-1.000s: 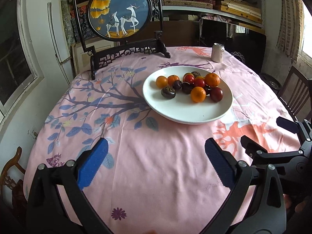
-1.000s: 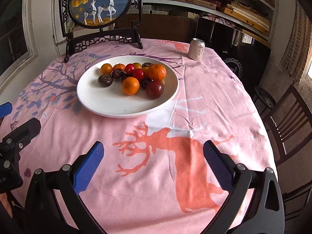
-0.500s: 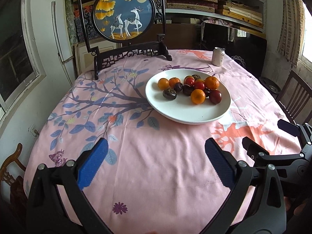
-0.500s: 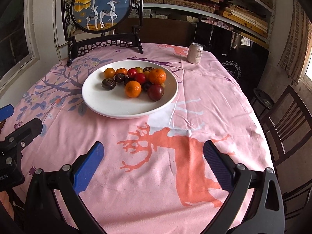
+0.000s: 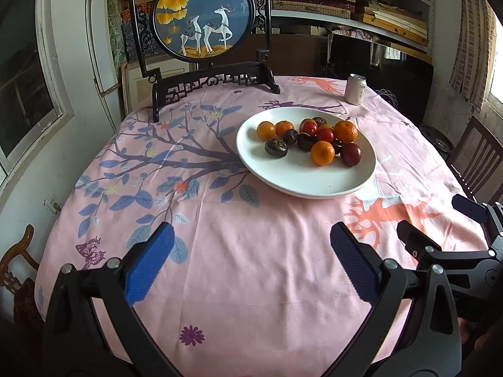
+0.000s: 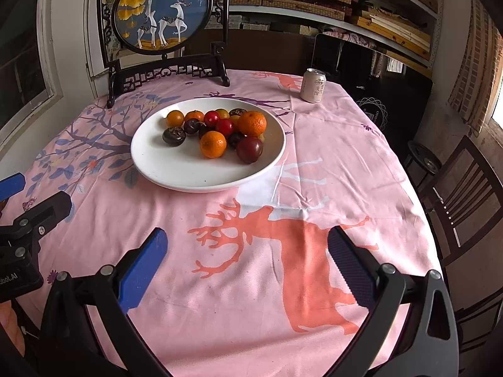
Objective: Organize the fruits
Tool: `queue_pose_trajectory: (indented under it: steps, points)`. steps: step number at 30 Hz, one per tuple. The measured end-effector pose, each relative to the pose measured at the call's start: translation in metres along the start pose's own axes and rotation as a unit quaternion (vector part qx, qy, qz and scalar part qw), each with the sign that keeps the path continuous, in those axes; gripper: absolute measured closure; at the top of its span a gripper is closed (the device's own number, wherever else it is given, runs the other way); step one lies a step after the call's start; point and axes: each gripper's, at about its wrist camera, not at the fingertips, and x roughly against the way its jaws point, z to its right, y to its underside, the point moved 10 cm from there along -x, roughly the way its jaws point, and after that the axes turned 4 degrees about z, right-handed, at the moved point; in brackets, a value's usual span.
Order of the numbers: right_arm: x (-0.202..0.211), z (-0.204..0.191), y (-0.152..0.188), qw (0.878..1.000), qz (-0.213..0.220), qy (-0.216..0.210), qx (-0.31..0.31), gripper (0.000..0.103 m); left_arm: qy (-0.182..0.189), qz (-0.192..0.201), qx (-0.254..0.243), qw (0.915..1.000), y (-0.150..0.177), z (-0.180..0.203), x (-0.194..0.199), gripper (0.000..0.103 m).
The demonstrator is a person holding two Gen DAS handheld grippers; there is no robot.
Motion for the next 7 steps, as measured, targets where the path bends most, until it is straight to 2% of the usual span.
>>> queue_pose_trajectory:
  steps: [7]
  points:
    - [0.0, 0.0004, -0.0001, 1.0, 0.0, 0.0, 0.0, 0.001, -0.004, -0.002, 0.006, 1.0, 0.0005, -0.0009, -0.0011, 0.002]
